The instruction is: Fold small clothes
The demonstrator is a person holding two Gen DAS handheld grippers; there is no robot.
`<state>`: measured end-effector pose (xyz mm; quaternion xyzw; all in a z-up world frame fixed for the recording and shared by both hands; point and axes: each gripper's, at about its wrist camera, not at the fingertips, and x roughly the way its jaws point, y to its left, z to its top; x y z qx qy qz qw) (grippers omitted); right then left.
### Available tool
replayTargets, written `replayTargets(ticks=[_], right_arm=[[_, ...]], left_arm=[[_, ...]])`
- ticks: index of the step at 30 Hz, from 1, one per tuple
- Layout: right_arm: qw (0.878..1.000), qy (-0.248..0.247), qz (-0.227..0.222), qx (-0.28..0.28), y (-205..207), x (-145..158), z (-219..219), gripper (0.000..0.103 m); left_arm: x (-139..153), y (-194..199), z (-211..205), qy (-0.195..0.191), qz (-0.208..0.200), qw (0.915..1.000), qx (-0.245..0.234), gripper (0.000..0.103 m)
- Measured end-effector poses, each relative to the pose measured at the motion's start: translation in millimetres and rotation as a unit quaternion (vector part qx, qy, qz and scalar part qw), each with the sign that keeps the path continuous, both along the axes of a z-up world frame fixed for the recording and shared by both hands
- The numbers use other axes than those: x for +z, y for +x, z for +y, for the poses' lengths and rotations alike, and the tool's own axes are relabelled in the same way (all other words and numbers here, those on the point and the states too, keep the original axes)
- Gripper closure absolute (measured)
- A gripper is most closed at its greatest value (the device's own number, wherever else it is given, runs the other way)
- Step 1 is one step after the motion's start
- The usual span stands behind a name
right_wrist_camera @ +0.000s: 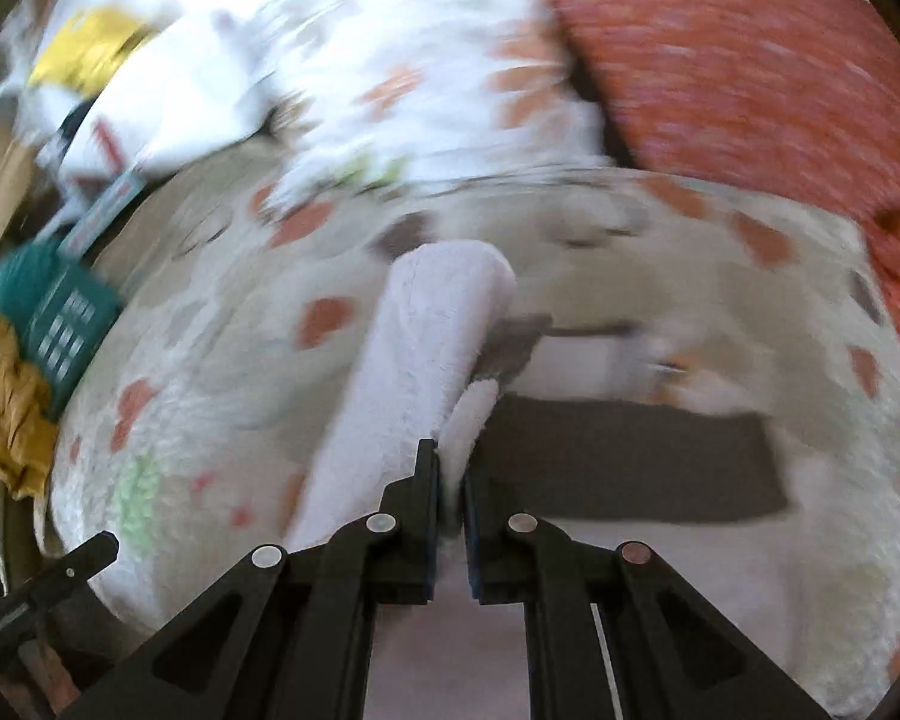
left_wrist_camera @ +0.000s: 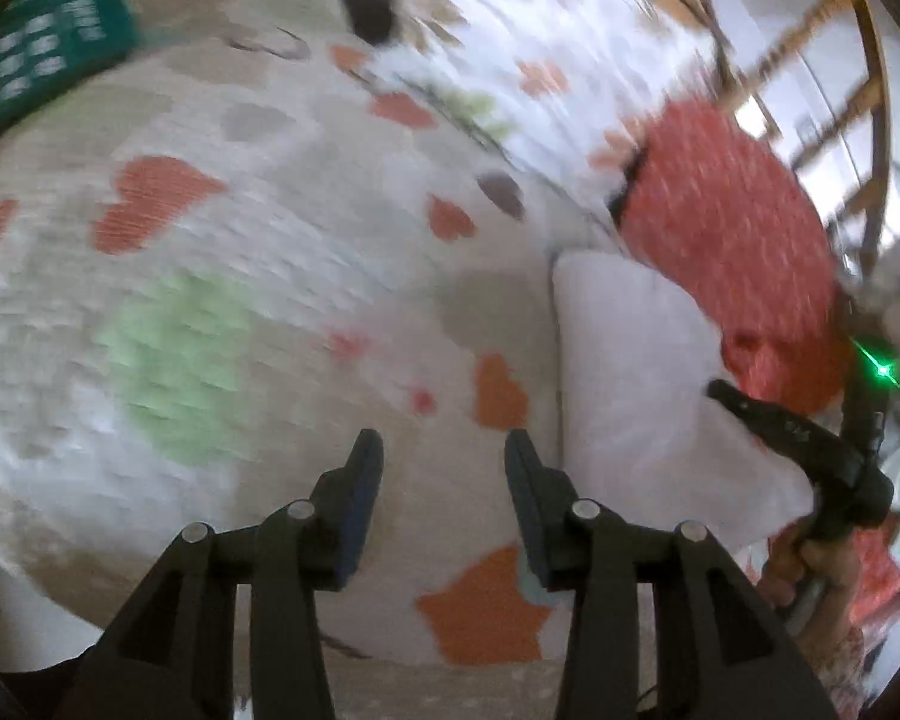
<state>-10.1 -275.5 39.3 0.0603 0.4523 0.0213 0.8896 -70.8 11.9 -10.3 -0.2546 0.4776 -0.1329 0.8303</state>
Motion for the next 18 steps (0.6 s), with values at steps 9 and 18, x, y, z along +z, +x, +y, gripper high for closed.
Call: replayTargets(ticks=[9,18], right_arm=[[0.991,0.046,0.056,-0.113,-55.7,-57.3,-138.5,0.094],[0.988,0.067,-0.029,-0.134,-79.6,-20.2,-162.1,0.082]], left_arm=[[-10.9,21.8,-112.9,0.025,0.007,0.9935,-0.111,0.060],[-29.2,29.8,-167.6,0.072,0.017,0.9852,-0.155,0.052]])
